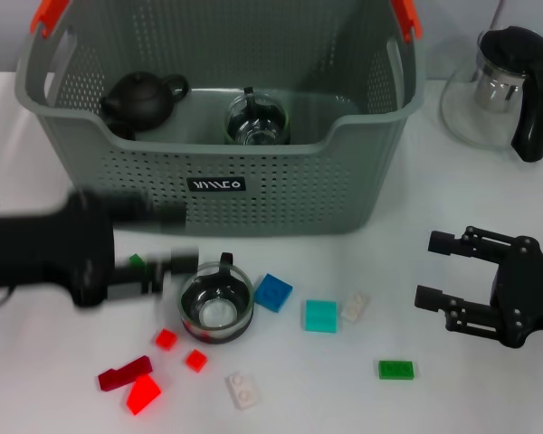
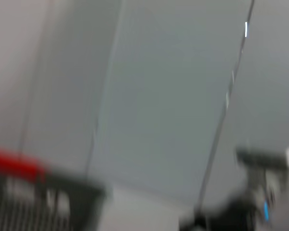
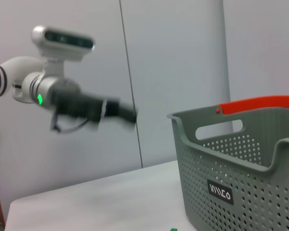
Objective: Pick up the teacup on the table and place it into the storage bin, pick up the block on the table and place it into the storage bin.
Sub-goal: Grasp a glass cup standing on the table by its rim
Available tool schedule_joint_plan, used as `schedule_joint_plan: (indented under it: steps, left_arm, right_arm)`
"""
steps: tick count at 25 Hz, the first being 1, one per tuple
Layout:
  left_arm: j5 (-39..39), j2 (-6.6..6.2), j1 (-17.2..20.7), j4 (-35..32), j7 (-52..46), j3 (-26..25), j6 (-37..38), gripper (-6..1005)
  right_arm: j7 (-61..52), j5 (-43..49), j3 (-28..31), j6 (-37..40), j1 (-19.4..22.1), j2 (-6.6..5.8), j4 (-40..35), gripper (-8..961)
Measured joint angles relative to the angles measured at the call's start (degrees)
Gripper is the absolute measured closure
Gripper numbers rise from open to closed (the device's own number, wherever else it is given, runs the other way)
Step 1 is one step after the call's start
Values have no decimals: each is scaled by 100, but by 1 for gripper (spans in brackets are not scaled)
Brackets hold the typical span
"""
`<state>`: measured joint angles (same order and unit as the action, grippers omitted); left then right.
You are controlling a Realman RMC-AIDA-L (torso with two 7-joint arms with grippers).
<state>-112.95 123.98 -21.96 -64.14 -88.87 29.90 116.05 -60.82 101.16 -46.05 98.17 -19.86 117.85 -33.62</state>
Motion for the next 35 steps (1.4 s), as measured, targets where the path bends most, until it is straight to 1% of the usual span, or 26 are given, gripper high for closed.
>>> schedule_joint_plan:
  steps: [1, 2, 3, 4, 6, 10, 14, 17, 20, 22, 24, 27, 32, 35]
  left_arm:
    - [-343, 19, 42, -47, 95, 47, 4, 399]
    - [-901, 39, 72, -69, 235, 116, 0, 399]
    - [-901, 39, 72, -69, 235, 116, 0, 399]
    - [-1070, 43, 67, -80, 273, 162, -7, 399]
    - [-1349, 55, 35, -126, 330, 360, -31, 399]
    - [-1659, 63, -137, -232, 315, 824, -66, 400]
    - [-1918, 65, -393, -466, 47, 1510, -283, 400]
    - [-2166, 62, -619, -754, -390, 2125, -498, 401]
    - [-2472, 44, -884, -890, -867, 2647, -770, 401]
    - [-2683, 43, -983, -945, -1094, 2968, -1020, 402]
    - [-2839, 55, -1012, -983, -1212, 3296, -1308, 402]
    - [-2884, 76, -988, -988, -1278, 3652, -1639, 402]
    - [-2914, 83, -871, -947, -1302, 4096, -2093, 403]
    - [-2945, 83, -827, -906, -1293, 4237, -2263, 403]
  right_arm:
    - [0, 0, 0, 1, -1, -14, 16, 208]
    - [0, 0, 0, 1, -3, -23, 26, 208]
    - [0, 0, 0, 3, -5, -33, 34, 208]
    - [0, 0, 0, 8, -3, -35, 39, 208]
    - [0, 0, 0, 9, 3, -45, 80, 208]
    - [-41, 0, 0, -11, -6, -73, 171, 208]
    - [-111, 1, 0, -23, -7, -104, 173, 208]
    - [-124, 0, 6, -37, -6, -115, 174, 208]
    - [-133, 0, 8, -60, -15, -118, 178, 208]
    - [-144, 1, 9, -70, -20, -118, 180, 208]
    - [-151, 0, 9, -76, -20, -117, 180, 208]
    - [-151, 1, 9, -84, -19, -116, 181, 208]
    - [-151, 0, 9, -92, -18, -114, 181, 208]
    - [-151, 0, 9, -94, -17, -113, 180, 208]
